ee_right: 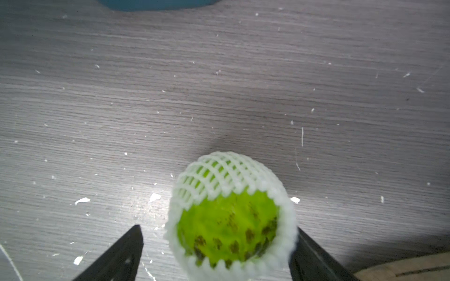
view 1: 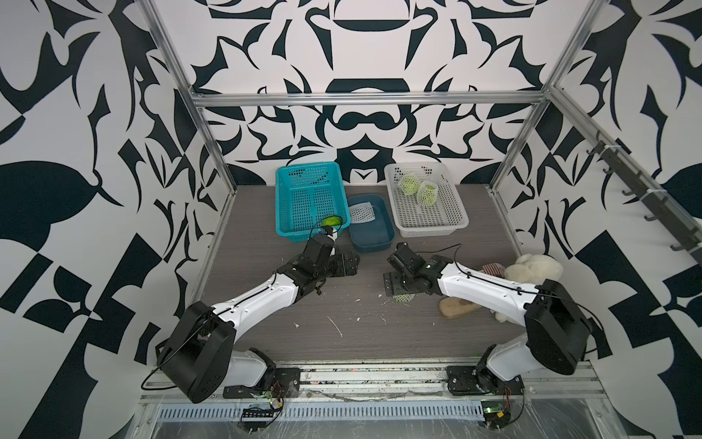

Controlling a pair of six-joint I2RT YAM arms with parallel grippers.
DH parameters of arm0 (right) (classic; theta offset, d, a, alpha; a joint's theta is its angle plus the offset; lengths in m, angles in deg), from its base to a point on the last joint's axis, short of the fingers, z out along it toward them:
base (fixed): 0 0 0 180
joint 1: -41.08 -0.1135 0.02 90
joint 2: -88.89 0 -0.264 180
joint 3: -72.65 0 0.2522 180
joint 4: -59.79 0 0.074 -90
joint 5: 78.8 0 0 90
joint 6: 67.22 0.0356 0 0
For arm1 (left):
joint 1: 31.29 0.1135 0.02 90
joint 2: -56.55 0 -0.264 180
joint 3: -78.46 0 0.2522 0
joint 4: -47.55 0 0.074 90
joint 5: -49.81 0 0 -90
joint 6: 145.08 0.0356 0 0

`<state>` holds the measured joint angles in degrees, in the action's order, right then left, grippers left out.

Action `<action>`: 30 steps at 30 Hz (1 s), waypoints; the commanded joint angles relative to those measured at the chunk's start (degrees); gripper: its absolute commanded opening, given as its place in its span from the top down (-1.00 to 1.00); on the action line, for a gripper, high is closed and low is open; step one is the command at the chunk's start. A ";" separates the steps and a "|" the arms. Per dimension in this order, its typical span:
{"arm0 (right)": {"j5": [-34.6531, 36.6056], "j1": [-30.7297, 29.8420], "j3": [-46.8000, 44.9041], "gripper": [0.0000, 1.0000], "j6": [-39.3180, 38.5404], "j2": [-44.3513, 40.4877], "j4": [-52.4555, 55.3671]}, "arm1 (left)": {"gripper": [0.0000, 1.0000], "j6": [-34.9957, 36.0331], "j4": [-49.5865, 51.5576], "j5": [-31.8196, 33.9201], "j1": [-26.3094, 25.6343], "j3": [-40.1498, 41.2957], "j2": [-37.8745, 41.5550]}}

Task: Sleeve custard apples in foam nets
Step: Put on the foam net on the custard apple.

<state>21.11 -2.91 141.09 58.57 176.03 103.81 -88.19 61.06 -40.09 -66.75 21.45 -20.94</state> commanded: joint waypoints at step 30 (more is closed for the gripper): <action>-8.45 1.30 0.23 -0.98 -1.47 -6.00 1.61 | -1.00 -0.75 -2.01 -21.76 -0.01 -2.44 -9.38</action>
<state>13.51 -2.08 140.54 59.38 172.59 103.35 -90.11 58.97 -54.71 -66.67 20.79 -28.70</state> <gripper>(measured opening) 0.987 0.998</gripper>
